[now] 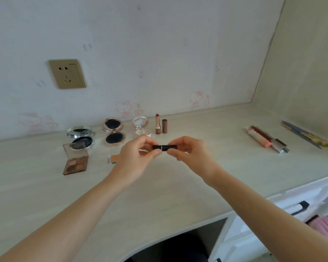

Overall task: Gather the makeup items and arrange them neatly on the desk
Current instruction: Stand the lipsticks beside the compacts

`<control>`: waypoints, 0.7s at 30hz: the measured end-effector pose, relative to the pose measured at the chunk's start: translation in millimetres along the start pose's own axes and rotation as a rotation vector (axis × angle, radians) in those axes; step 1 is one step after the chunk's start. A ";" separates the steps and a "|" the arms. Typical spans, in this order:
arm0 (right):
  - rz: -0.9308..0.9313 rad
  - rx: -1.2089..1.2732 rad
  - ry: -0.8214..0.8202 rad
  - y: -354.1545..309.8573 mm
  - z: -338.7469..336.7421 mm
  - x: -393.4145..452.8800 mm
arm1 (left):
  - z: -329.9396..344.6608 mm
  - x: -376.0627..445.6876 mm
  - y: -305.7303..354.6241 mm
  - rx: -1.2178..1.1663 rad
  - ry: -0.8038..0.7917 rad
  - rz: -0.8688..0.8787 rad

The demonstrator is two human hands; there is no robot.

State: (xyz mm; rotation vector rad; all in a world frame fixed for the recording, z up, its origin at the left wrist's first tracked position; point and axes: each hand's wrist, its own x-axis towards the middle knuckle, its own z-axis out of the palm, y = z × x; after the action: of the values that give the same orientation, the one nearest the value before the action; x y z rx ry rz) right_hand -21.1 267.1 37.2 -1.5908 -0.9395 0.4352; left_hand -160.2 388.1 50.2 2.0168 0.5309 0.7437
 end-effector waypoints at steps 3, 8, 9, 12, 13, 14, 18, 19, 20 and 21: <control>0.095 0.158 -0.032 -0.6 35.6 -6.0 | -22.7 -18.1 -18.5 -0.044 0.053 -0.037; 0.158 0.269 -0.059 -11.5 71.4 -2.1 | -46.8 -30.3 -37.8 -0.080 0.134 -0.057; 0.163 0.281 -0.066 -13.1 75.7 -1.2 | -49.6 -32.2 -41.1 -0.079 0.146 -0.057; 0.112 0.185 -0.100 -15.0 84.8 -1.1 | -55.9 -38.5 -49.6 -0.066 0.180 -0.058; 0.073 0.115 -0.109 -14.1 87.1 -2.0 | -57.5 -40.7 -52.5 -0.052 0.183 -0.054; 0.035 0.041 -0.113 -12.8 89.5 -3.3 | -58.5 -43.4 -55.1 -0.027 0.179 -0.045; -0.063 -0.113 -0.112 -6.0 98.0 -10.6 | -55.9 -52.4 -61.0 0.198 0.110 0.065; -0.081 -0.120 -0.114 -4.4 100.4 -12.7 | -54.3 -53.6 -61.4 0.257 0.090 0.084; -0.097 -0.132 -0.116 -3.4 102.4 -14.3 | -53.1 -53.9 -61.9 0.305 0.077 0.093; -0.117 -0.155 -0.118 -3.3 103.3 -15.5 | -53.1 -54.0 -62.8 0.341 0.071 0.099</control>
State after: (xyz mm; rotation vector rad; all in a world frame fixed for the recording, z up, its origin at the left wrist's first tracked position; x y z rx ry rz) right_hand -106.2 321.7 11.0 -1.6535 -1.1739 0.3854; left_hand -240.8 418.4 2.5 2.3526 0.6369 0.8318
